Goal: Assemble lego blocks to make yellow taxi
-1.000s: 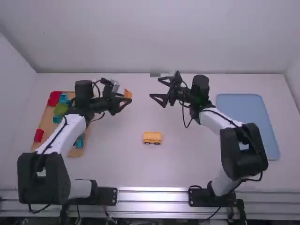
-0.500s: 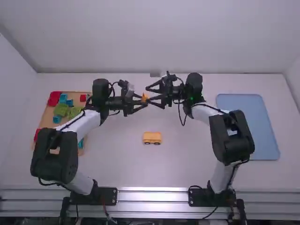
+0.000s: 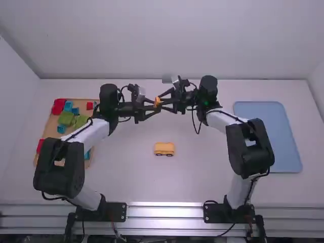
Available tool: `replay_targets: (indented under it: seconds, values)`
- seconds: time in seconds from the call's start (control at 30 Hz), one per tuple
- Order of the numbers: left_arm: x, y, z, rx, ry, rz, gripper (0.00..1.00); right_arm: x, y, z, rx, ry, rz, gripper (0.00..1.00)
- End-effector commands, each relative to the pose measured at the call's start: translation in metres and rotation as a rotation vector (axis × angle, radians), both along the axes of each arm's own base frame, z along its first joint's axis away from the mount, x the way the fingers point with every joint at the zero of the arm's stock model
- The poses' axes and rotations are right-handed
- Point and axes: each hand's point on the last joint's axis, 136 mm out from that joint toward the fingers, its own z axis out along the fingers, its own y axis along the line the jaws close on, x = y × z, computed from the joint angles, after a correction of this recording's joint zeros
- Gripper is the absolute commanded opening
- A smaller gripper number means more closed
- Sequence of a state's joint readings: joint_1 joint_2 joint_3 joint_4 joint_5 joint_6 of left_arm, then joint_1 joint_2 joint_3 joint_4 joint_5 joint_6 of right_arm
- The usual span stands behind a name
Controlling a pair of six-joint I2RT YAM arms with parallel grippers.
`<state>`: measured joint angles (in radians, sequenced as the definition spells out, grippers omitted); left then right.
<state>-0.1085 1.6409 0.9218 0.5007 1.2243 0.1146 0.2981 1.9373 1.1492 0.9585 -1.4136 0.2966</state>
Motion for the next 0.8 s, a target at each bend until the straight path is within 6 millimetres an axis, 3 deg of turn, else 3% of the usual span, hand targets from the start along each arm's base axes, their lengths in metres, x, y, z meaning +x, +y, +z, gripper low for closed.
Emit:
replay_targets:
  seconds: [0.0,0.07,0.13,0.17,0.2,0.3,0.33,0.47,0.63,0.67,0.77]
  values:
    - [0.001,-0.001,-0.005,0.001,0.022,0.007,0.05,-0.003,0.003,-0.001,0.002,-0.02,0.037,0.29]
    - [0.001,-0.001,-0.005,0.001,0.023,0.008,0.08,-0.003,0.003,-0.001,0.002,-0.02,0.037,0.24]
    - [0.001,-0.001,-0.005,0.001,0.021,0.006,0.15,-0.003,0.004,-0.001,0.002,-0.02,0.039,0.09]
    - [0.001,-0.001,-0.005,0.001,0.021,0.007,0.19,-0.004,0.005,-0.001,0.002,-0.02,0.041,0.07]
    - [0.002,0.0,-0.005,0.001,0.021,0.012,0.33,-0.004,0.005,-0.001,0.002,-0.02,0.041,0.03]
    - [0.002,0.001,-0.005,0.001,0.021,0.014,0.94,-0.002,0.002,0.0,0.003,-0.021,0.033,0.02]
    - [0.002,0.001,-0.005,0.001,0.022,0.014,0.99,0.0,0.002,0.0,0.004,-0.023,0.023,0.02]
    - [0.004,0.002,-0.009,0.01,0.047,0.031,0.99,0.018,-0.001,0.001,0.005,0.01,-0.072,0.02]
    - [0.022,0.015,-0.054,0.157,0.177,0.225,0.99,0.06,-0.02,-0.001,0.005,0.047,-0.284,0.07]
    - [0.023,0.022,-0.069,0.222,0.204,0.272,0.99,0.075,-0.027,-0.007,-0.018,0.07,-0.374,0.07]
    - [0.024,0.03,-0.083,0.27,0.256,0.323,0.99,0.101,-0.041,-0.027,-0.114,0.12,-0.576,0.07]
